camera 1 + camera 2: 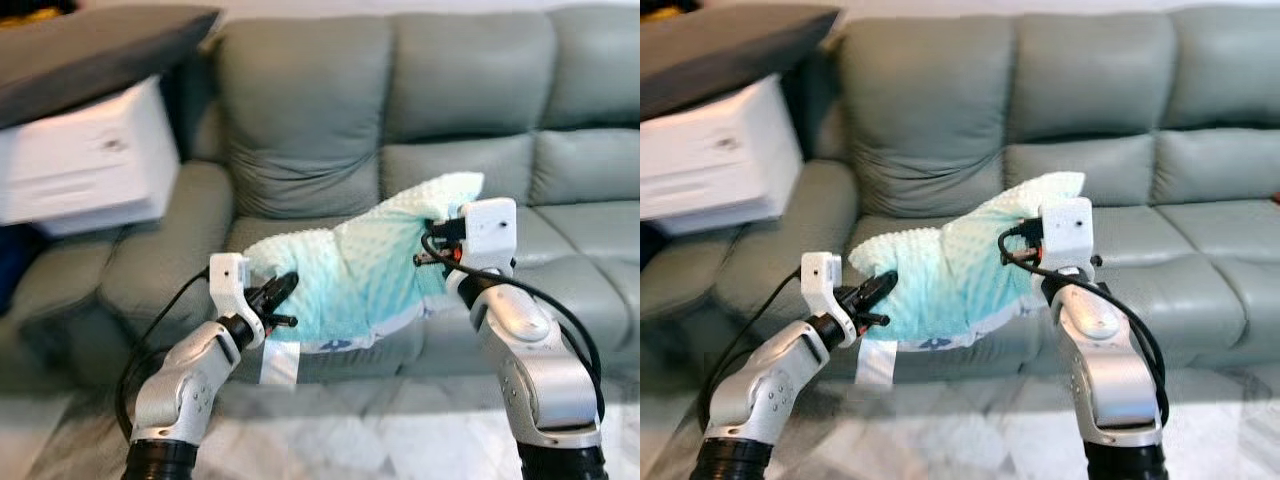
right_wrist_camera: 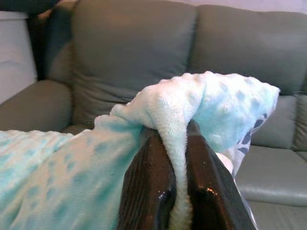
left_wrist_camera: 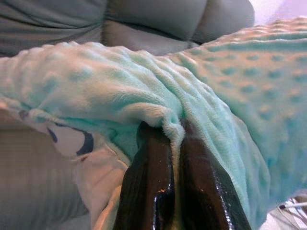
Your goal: Move the pillow to the sofa
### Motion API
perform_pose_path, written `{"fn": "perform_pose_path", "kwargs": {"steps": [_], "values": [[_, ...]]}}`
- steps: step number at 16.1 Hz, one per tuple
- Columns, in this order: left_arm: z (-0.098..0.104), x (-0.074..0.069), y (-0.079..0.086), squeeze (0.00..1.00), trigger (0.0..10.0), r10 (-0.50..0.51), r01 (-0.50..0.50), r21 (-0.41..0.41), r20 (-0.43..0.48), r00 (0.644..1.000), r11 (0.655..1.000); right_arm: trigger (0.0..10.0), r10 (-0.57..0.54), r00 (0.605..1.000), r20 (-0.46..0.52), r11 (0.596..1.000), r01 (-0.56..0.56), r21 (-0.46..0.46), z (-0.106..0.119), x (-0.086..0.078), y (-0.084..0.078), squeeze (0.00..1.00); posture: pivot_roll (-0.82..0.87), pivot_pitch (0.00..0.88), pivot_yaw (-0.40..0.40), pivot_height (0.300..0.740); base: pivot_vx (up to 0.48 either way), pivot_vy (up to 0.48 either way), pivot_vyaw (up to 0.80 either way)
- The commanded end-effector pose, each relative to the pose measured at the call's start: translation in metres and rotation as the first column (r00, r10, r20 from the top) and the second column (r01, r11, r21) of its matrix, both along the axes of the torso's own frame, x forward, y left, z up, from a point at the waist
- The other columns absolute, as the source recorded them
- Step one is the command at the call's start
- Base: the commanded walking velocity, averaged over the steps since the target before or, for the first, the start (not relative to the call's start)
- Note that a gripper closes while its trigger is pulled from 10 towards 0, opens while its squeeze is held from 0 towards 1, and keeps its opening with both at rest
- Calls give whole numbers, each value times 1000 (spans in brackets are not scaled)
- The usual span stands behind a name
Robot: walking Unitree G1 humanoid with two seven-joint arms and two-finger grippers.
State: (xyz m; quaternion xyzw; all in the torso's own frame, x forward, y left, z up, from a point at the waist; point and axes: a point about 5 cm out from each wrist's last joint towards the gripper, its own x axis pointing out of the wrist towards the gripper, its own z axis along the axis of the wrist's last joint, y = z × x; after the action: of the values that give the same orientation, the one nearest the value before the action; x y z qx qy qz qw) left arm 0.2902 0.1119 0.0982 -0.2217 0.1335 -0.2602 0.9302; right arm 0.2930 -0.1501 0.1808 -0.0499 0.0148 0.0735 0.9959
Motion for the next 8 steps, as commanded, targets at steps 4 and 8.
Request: {"fn": "perform_pose_path", "kwargs": {"steps": [4, 8], "values": [[5, 2, -7, 0, 10000, -30, 30, 0, 23, 999, 1000, 10000, -3, 1000, 30, 1000, 3, 1, 7, 0, -2, 0, -141, 0, 24, 740, 464, 0, 0], [4, 2, -9, 0, 10000, -11, 11, 22, 21, 1000, 1000, 10000, 5, 1000, 30, 1000, -5, 5, 6, 0, -1, 0, -139, 0, 24, 740, 302, 94, 0]]}}
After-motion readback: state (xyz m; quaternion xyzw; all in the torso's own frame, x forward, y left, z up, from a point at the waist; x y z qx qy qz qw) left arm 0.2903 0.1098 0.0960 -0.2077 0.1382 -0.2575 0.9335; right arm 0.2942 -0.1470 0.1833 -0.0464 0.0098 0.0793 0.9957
